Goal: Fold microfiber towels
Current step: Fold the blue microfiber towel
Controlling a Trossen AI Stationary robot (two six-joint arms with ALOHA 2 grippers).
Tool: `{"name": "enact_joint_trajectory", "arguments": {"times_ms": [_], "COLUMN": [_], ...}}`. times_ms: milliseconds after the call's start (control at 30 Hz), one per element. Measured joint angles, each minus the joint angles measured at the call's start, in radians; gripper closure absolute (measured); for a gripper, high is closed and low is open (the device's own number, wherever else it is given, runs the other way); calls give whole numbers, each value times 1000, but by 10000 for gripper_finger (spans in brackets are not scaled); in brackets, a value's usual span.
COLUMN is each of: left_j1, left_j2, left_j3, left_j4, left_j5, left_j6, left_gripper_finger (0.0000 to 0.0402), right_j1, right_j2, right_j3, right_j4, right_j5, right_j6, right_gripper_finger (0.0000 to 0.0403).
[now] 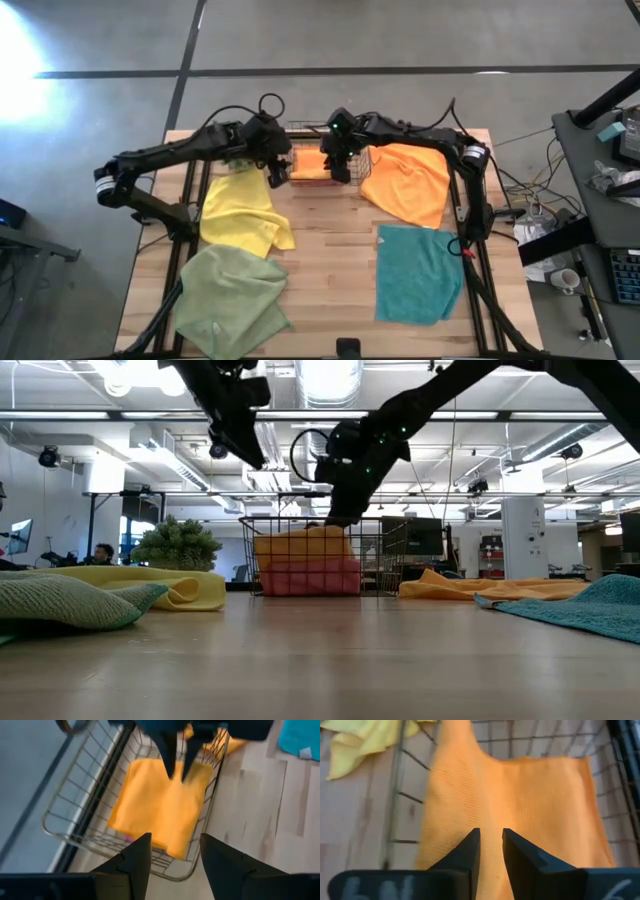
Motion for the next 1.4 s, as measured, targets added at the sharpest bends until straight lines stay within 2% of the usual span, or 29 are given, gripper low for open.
{"name": "enact_joint_trajectory", "arguments": {"times_ms": [133,367,700,900,1133,1267,1400], "left_j1": [-2,-30,-148,-246,-384,-446,-483], "left_j2": [-4,-9,-18,-19,-25,-16,22], "left_j3": [-54,-85,-139,-180,-195,-196,-196], "left_j4": [-29,-122,-159,-158,-120,23,227], "left_j5": [0,-7,-26,-27,-28,-31,-31], "left_j6": [-17,-67,-146,-195,-254,-220,-205], "left_gripper_finger": [249,249,249,249,249,249,249], "right_j1": [-20,-37,114,219,400,542,690], "right_j2": [-24,-190,-361,-470,-638,-739,-826], "right_j3": [0,0,-19,-154,-371,-476,-567], "right_j4": [-9,-127,-484,-483,-435,-434,-431], "right_j5": [27,38,36,38,120,174,300], "right_j6": [13,8,19,202,552,802,1075], "right_gripper_finger": [348,354,355,355,355,355,355]}}
